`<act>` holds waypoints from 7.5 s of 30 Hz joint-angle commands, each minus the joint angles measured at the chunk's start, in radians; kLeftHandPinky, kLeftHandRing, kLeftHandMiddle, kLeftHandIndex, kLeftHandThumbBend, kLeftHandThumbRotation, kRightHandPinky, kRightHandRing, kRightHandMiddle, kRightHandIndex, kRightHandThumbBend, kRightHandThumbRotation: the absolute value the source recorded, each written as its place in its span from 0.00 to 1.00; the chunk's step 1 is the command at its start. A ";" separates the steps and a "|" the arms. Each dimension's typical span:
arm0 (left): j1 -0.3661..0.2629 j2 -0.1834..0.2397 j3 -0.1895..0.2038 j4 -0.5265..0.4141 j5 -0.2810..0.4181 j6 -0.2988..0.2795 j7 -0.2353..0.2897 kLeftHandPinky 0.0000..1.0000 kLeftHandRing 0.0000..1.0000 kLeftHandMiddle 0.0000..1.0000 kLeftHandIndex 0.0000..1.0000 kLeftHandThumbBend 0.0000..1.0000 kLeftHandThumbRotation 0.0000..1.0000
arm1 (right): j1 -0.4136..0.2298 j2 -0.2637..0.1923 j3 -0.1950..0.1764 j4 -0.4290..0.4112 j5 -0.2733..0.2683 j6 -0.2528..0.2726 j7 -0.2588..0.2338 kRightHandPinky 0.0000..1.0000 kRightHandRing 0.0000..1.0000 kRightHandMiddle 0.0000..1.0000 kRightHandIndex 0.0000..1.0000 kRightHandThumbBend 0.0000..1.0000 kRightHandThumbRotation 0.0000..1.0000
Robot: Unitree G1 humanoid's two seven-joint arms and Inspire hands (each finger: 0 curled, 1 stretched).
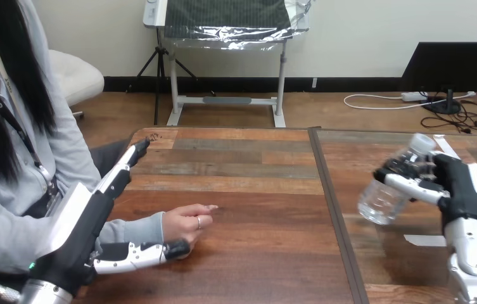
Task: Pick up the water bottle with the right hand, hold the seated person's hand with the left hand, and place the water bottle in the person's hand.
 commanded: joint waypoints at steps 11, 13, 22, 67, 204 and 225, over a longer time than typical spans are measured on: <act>-0.034 0.125 0.005 -0.110 0.135 0.085 0.041 0.88 0.94 0.95 0.97 1.00 0.37 | -0.103 0.034 0.011 -0.083 0.010 -0.097 0.051 0.36 0.42 0.51 0.50 0.77 0.00; -0.037 0.140 0.004 -0.112 0.148 0.091 0.043 0.87 0.93 0.95 0.96 1.00 0.37 | -0.105 0.040 0.010 -0.086 0.016 -0.105 0.063 0.36 0.42 0.50 0.50 0.78 0.00; -0.053 0.199 -0.003 -0.112 0.177 0.125 0.032 0.85 0.92 0.92 0.92 1.00 0.34 | -0.113 0.061 0.014 -0.097 0.019 -0.118 0.081 0.35 0.41 0.49 0.49 0.78 0.00; -0.284 0.455 -0.209 0.183 0.339 0.119 0.001 0.75 0.78 0.78 0.79 1.00 0.32 | -0.080 0.115 -0.006 -0.222 0.121 -0.210 0.279 0.34 0.40 0.48 0.45 0.75 0.00; -0.466 0.422 -0.302 -0.046 0.197 0.179 -0.128 0.32 0.36 0.41 0.42 0.98 0.10 | -0.084 0.272 0.133 -0.195 0.008 -0.206 0.368 0.30 0.36 0.44 0.46 0.85 0.00; -0.483 0.404 -0.312 -0.056 0.208 0.194 -0.126 0.33 0.36 0.41 0.41 0.98 0.12 | -0.070 0.294 0.157 -0.196 -0.021 -0.216 0.351 0.30 0.35 0.44 0.46 0.86 0.00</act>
